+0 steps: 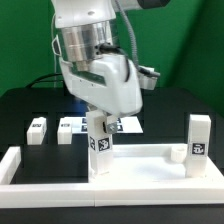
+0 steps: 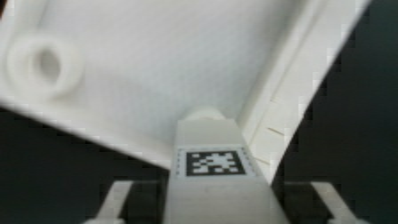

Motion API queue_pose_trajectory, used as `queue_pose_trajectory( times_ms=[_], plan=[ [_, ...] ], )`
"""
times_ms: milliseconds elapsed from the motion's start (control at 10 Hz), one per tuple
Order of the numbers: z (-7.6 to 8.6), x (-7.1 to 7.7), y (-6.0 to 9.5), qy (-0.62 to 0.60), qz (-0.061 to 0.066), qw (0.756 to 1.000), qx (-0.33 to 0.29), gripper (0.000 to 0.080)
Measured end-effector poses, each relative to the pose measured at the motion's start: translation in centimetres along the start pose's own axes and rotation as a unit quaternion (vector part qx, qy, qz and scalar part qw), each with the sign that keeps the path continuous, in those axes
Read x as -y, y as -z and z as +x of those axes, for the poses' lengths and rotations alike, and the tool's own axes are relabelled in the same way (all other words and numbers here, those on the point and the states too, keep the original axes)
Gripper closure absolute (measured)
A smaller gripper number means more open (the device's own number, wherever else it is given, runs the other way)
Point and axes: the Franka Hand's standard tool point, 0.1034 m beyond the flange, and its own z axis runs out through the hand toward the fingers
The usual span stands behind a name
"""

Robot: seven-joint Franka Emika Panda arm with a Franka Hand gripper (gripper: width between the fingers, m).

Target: Assemble desk

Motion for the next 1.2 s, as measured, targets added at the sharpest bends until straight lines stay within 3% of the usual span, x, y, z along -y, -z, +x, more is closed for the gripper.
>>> queue_pose_trajectory(
  times_ms=[300,400,500,600,700,800,1100,1200],
  plan=[
    [-0.3,0.2,-0.1,-0.056,0.003,0.998,0.0,0.0509],
    [-0.2,0.1,-0.1,-0.015,0.0,1.0,-0.003,0.0432],
    [0.1,-0.1,-0.1,0.063,-0.009,0.998,-0.014,0.0253],
    [0.3,-0.2,0.0,0.14,-0.015,0.99,-0.02,0.0253],
    [0.3,-0.3,0.1,0.225,-0.026,0.974,-0.028,0.0171],
    [0.1,-0.4,0.3,0.247,-0.017,0.968,-0.039,0.0156],
    [0.4,-0.7,0.2,0.369,-0.025,0.928,-0.038,0.0151],
    [1.0,-0.5,0.5,0.473,-0.036,0.879,-0.049,0.0151]
  ],
)
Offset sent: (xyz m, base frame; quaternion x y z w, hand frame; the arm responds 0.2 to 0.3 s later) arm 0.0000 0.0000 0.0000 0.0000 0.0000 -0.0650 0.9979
